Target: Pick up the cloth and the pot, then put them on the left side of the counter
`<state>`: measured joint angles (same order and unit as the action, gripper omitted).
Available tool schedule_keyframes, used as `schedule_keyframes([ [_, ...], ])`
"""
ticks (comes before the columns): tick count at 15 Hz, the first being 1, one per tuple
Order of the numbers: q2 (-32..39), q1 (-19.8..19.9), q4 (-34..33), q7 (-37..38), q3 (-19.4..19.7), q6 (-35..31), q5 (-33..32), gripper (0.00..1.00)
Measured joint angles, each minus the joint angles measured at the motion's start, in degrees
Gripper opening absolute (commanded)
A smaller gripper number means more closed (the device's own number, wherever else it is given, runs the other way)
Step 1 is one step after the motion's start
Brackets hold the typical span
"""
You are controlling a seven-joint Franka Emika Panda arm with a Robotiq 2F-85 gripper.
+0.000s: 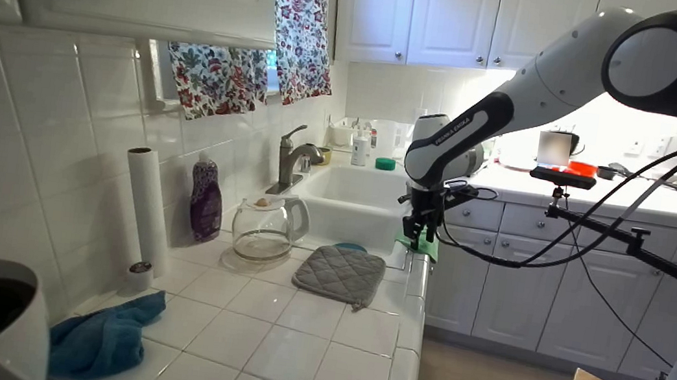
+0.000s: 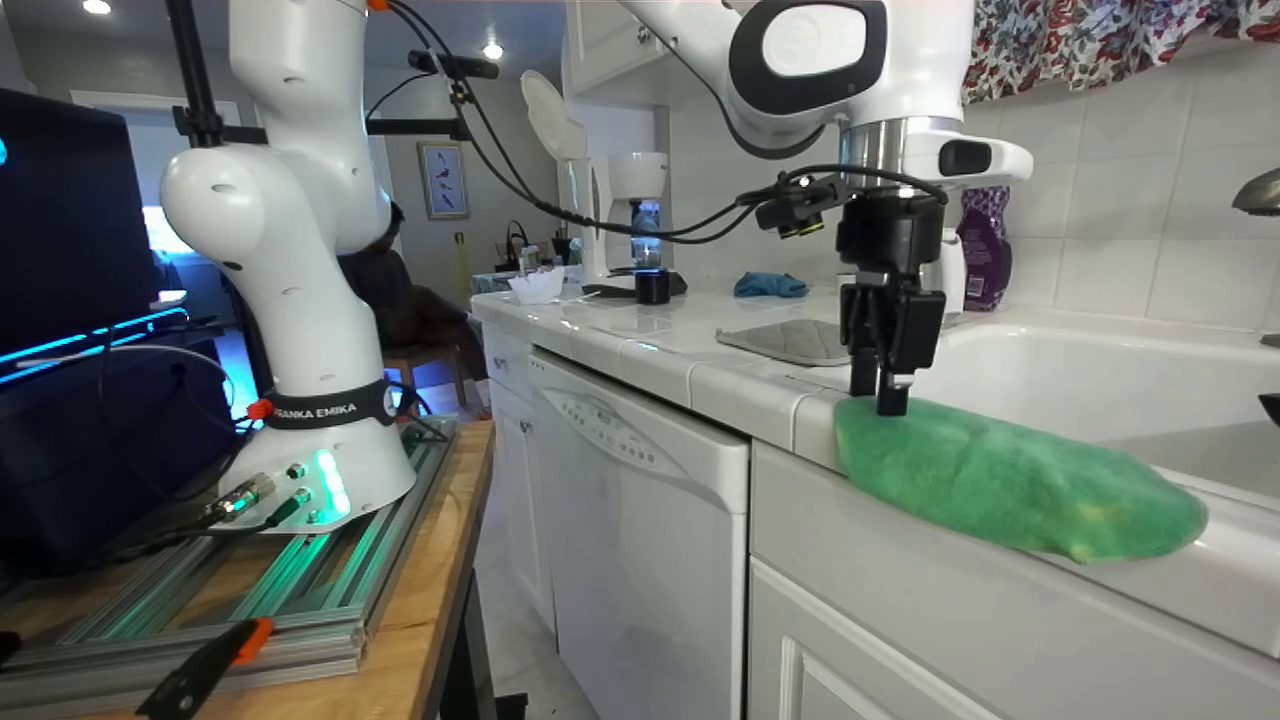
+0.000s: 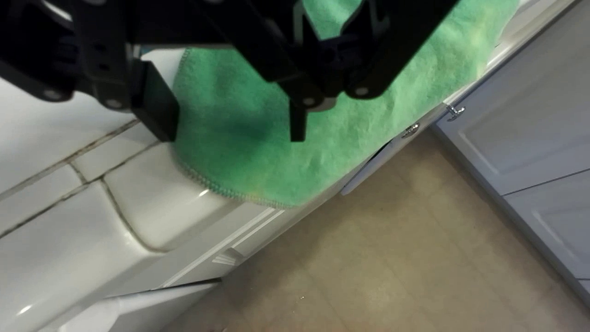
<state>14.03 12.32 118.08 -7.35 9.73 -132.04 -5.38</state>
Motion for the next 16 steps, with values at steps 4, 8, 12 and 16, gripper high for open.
schedule_keyframes([
  [4, 0.2, 0.0, -0.2, 0.0, 0.0, 0.0, 0.0, 0.07],
  [8, 0.2, 0.0, -0.3, 0.0, 0.0, 0.0, 0.0, 0.0],
  [12, 0.0, -0.2, -0.5, 1.8, 0.0, 0.1, 0.0, 0.01],
  [16, -4.4, -2.5, 0.8, 3.7, -1.1, 3.2, 0.0, 0.01],
])
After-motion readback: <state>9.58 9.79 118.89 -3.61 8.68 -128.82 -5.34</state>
